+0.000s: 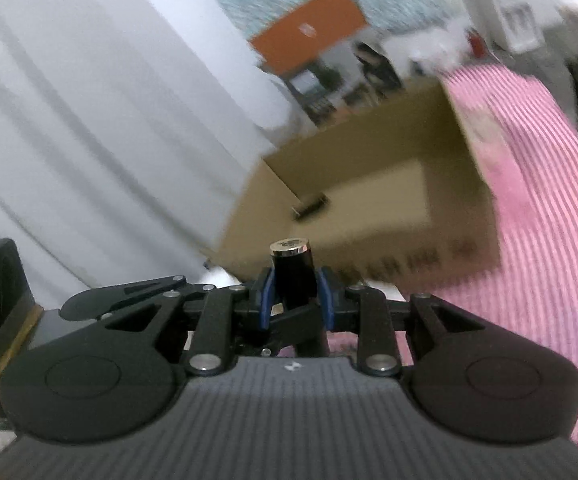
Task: Organize rigid objects
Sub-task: 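Lower the black cylinder into the box and open the right gripper, then move the right gripper back toward the green glue stick, then grasp the green glue stick with the right gripper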
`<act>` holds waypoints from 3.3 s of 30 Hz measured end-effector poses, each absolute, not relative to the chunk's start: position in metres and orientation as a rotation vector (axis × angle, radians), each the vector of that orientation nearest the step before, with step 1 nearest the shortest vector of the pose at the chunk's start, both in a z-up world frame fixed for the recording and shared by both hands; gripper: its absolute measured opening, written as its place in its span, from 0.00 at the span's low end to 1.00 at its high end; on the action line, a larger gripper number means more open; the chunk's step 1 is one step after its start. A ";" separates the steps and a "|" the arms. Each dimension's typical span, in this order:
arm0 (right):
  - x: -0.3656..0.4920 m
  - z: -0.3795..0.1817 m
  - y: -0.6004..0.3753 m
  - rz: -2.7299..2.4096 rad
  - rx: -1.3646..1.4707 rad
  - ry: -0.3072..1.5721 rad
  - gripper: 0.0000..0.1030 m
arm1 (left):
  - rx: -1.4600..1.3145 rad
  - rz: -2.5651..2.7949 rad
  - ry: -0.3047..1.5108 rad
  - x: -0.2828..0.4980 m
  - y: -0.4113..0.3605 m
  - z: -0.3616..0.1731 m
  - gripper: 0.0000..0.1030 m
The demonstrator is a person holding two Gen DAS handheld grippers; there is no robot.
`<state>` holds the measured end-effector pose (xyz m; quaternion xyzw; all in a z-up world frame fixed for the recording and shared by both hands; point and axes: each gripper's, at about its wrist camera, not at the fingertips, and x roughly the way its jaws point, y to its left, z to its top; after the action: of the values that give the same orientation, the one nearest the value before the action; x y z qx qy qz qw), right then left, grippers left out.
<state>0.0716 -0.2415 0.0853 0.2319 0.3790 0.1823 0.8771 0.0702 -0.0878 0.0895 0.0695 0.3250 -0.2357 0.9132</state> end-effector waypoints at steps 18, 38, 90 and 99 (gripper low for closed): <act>0.313 0.021 -0.160 0.535 0.588 1.214 0.23 | 0.055 -0.260 1.034 0.243 -0.002 0.062 0.31; 0.344 -0.023 -0.141 0.537 0.649 1.376 0.35 | 0.065 -0.224 1.023 0.238 0.014 0.063 0.58; 0.073 -0.021 -0.237 0.334 0.086 1.066 0.53 | 0.146 -0.649 0.869 0.038 -0.120 -0.042 0.46; 0.089 -0.044 -0.235 0.370 0.167 1.161 0.23 | 0.141 -0.647 0.891 0.042 -0.122 -0.047 0.46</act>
<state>0.0893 -0.2345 -0.0441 0.0786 0.5445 0.1736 0.8169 0.0416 -0.1216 -0.0469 0.0668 0.4229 -0.3071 0.8499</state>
